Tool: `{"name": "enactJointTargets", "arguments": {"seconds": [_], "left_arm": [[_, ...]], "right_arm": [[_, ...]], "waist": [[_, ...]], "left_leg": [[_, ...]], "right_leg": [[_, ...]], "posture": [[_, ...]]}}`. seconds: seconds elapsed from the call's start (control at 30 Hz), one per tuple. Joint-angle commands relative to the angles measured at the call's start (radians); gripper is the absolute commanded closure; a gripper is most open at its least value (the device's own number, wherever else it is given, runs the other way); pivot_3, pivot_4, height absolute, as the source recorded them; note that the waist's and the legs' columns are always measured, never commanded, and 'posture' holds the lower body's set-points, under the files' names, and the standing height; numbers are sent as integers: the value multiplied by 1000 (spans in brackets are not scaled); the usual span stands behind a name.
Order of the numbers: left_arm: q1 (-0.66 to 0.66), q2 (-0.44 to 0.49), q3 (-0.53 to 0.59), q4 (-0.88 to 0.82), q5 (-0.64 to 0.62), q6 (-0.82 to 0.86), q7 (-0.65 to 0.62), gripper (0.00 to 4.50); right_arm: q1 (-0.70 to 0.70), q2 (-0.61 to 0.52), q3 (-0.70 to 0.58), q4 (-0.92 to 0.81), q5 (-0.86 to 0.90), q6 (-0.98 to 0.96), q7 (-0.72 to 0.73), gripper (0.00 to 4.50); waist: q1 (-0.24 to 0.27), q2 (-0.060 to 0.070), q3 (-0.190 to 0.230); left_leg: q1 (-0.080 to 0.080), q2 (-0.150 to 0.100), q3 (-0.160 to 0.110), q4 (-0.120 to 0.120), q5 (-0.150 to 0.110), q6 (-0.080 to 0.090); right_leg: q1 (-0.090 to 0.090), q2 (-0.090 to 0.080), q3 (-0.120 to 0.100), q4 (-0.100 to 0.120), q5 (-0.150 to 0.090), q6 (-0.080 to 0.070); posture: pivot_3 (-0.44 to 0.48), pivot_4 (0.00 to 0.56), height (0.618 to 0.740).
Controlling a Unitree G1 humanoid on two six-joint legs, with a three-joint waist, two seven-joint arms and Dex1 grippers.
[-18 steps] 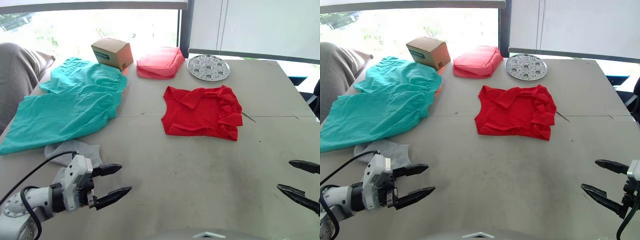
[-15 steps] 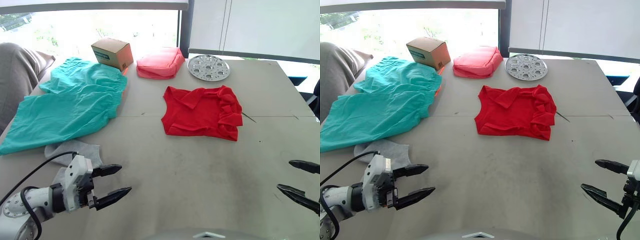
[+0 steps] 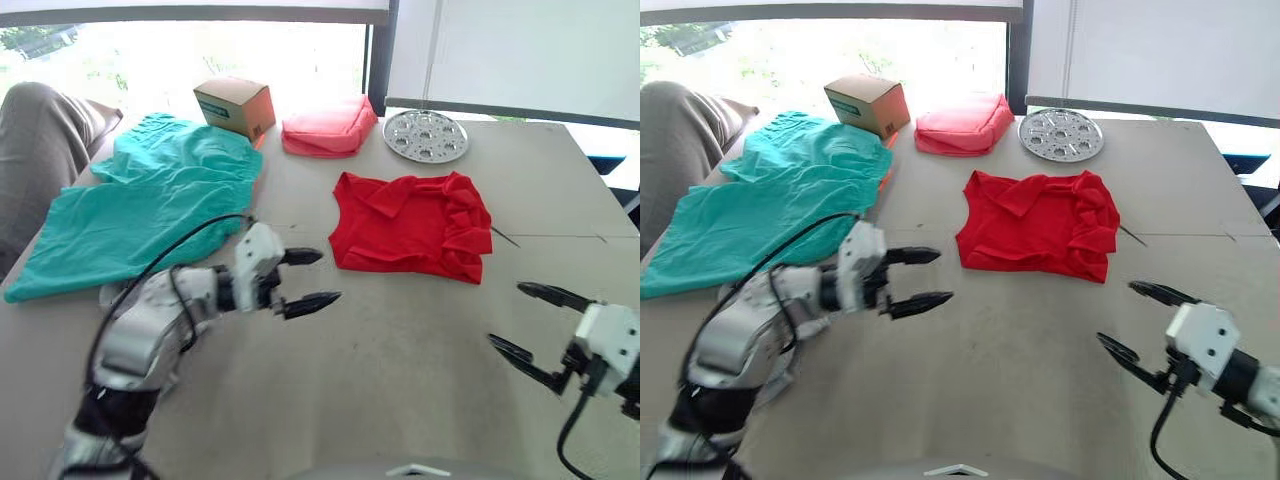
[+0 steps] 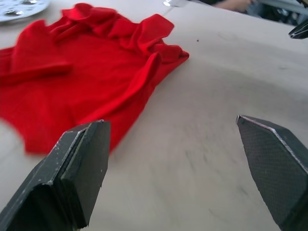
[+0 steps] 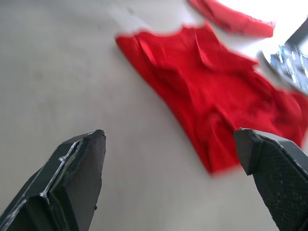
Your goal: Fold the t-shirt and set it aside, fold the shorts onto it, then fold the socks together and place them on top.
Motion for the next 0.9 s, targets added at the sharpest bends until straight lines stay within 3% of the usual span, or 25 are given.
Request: {"name": "enactJointTargets", "arguments": {"seconds": [0.03, 0.13, 0.2, 0.7, 0.83, 0.9], "left_arm": [[-126, -44, -129, 120, 122, -93, -44, 28], [-237, -134, -176, 231, 180, -115, -3, 28], [-284, -173, -207, 296, 226, -150, 0, 864], [-409, -333, -287, 636, 430, -392, 32, 864], [-429, -353, -267, 690, 439, -422, 30, 1980], [-437, -346, -253, 706, 436, -435, 23, 1980]], "right_arm": [[0, -13, 36, -6, -18, -18, -18, 0], [25, -16, 47, 34, -56, -71, -9, 0], [28, -15, 57, 40, -70, -85, -20, 0], [33, -6, 118, -4, -115, -62, -121, 0], [43, -6, 126, -19, -123, -59, -139, 0], [47, -2, 138, -29, -134, -57, -153, 0]], "waist": [[1, -2, -2], [3, -2, -2], [1, -2, -1], [1, -2, -2], [0, -2, -2], [0, -2, -2]], "left_leg": [[1, -1, 0, 0, 0, 0], [-1, -2, 1, 0, 0, 0], [-2, -2, 1, 1, 0, 0], [-2, -2, 0, 1, 0, 1], [-2, -2, 1, 2, 0, 1], [-2, -2, 0, 2, 0, 1]], "right_leg": [[0, 0, 0, 0, 2, -3], [1, 0, -2, 0, 2, -4], [1, 0, -2, 0, 2, -4], [1, 0, -1, 1, 2, -3], [1, 0, -1, 1, 2, -3], [1, 0, -1, 1, 2, -3]], "posture": [[0, 150, 739], [0, 150, 739], [0, 150, 739], [0, 150, 739], [0, 150, 739], [0, 150, 739]]}}
